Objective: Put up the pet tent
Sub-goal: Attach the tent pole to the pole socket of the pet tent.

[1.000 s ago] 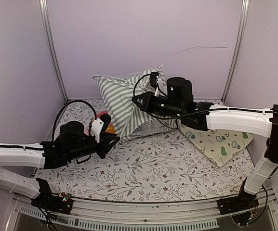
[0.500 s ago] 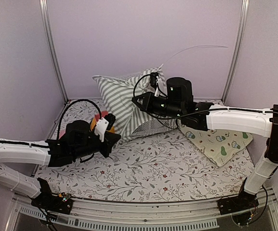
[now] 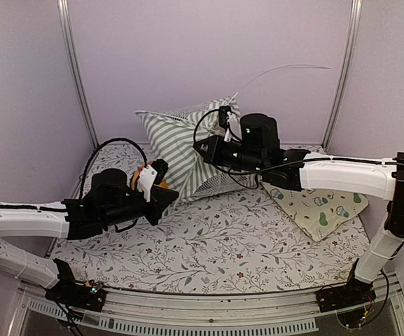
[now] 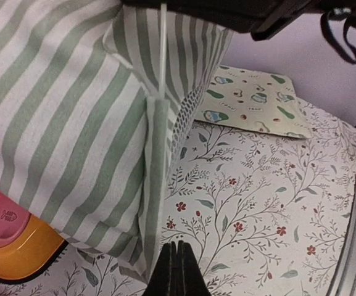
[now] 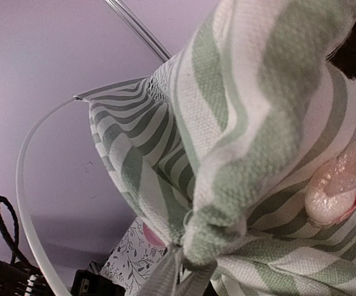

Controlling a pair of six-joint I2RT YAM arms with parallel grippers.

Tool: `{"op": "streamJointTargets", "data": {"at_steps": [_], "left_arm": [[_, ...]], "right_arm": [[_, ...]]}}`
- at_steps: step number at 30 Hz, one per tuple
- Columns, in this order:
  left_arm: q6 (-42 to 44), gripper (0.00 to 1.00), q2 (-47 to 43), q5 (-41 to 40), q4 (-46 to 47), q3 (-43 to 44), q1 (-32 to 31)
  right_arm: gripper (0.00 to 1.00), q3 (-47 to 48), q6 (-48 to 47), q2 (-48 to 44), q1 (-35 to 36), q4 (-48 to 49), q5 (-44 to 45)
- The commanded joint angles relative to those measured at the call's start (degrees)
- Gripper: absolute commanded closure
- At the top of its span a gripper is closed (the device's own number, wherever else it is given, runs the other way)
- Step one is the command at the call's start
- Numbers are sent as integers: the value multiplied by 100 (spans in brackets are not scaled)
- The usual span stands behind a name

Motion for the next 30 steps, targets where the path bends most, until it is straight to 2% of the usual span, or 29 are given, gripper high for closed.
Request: {"op": "streamJointTargets", "data": {"at_steps": [1,5,10,12,16,20,26,30], "left_arm": [[-164,100,-363,780,-170,428,8],[-386,100,-425,942,-442,558,8],[-521,100,-370,189,-689,413,37],[-516,85,-273,31,-594,315,50],[-529,72,-114,-202,-191,123,85],[-437,70,-53,-328,131,59,96],[-219,69,-93,-830,282,64,96],[-65,67,-269,-858,468,3,96]], "right_arm": [[100,126,-657,-42,47,56,723],[100,161,-819,-53,45,135,851],[100,390,-702,-57,61,55,508],[100,473,-575,-73,57,-20,357],[100,785,-448,-98,145,-241,313],[100,1165,-464,-15,227,-664,399],[100,1317,-329,-10,239,-788,338],[100,1474,-302,17,279,-934,339]]}}
